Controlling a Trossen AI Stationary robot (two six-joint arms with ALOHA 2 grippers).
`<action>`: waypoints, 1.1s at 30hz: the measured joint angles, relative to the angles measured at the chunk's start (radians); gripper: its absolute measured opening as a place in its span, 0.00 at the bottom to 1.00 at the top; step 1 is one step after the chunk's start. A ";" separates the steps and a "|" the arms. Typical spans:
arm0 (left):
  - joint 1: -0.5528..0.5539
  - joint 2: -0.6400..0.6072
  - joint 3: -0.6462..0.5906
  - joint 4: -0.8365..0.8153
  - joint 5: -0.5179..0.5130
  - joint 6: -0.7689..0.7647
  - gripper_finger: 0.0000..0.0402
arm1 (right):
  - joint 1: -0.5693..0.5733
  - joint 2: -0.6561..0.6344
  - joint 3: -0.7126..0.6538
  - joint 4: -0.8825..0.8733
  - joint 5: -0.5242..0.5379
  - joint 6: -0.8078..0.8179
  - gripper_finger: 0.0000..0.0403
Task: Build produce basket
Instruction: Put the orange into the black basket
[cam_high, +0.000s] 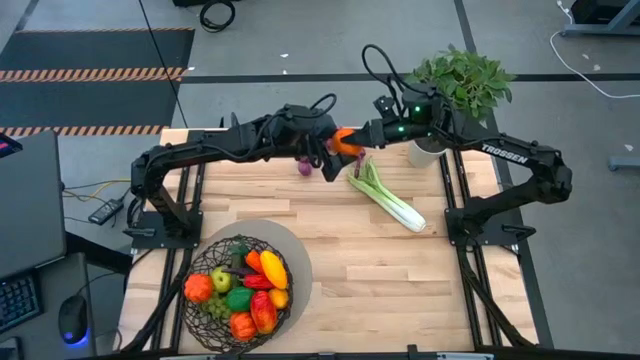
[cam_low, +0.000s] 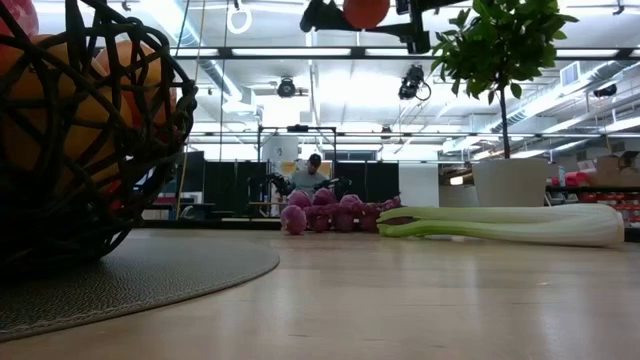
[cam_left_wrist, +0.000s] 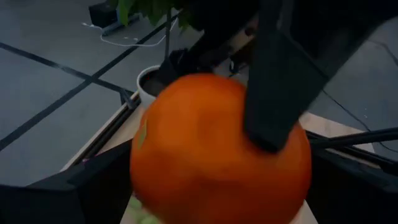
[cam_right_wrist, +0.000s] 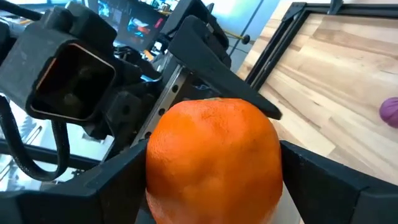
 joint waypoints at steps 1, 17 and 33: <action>0.001 0.000 0.000 0.012 0.000 0.000 1.00 | 0.011 0.000 0.000 0.000 0.010 0.000 0.85; -0.004 -0.002 0.002 0.015 0.043 -0.030 0.92 | 0.057 0.005 0.000 -0.005 0.140 0.047 0.85; -0.005 -0.006 0.001 -0.123 0.045 -0.011 0.85 | 0.039 0.007 -0.003 0.020 0.154 0.057 0.87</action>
